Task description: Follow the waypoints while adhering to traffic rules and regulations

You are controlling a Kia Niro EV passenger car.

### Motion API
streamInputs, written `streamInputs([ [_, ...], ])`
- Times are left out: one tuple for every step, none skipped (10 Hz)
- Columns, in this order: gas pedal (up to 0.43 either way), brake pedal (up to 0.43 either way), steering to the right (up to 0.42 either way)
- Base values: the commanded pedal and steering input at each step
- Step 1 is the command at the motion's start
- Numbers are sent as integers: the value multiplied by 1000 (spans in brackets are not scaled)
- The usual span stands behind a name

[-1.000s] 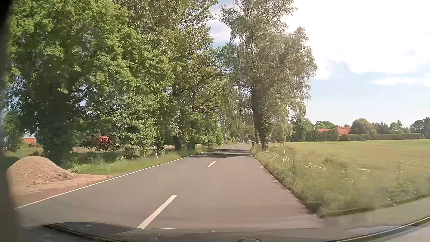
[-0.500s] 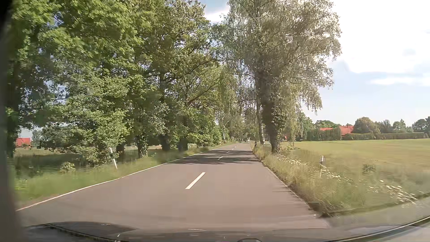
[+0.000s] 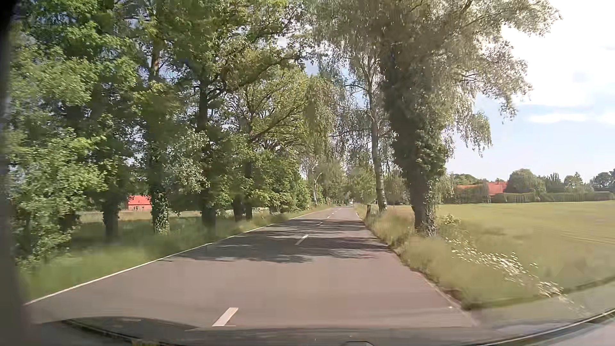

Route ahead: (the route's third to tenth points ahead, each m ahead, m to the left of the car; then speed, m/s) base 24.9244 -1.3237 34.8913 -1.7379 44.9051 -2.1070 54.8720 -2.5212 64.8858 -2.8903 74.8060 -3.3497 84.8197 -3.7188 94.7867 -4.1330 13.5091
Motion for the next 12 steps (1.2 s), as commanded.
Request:
streamInputs([
  [157,0,7],
  [157,0,7],
  [157,0,8],
  [157,0,7],
  [157,0,7],
  [157,0,7],
  [157,0,7],
  [157,0,7],
  [157,0,7],
  [157,0,7],
  [157,0,7],
  [157,0,7],
])
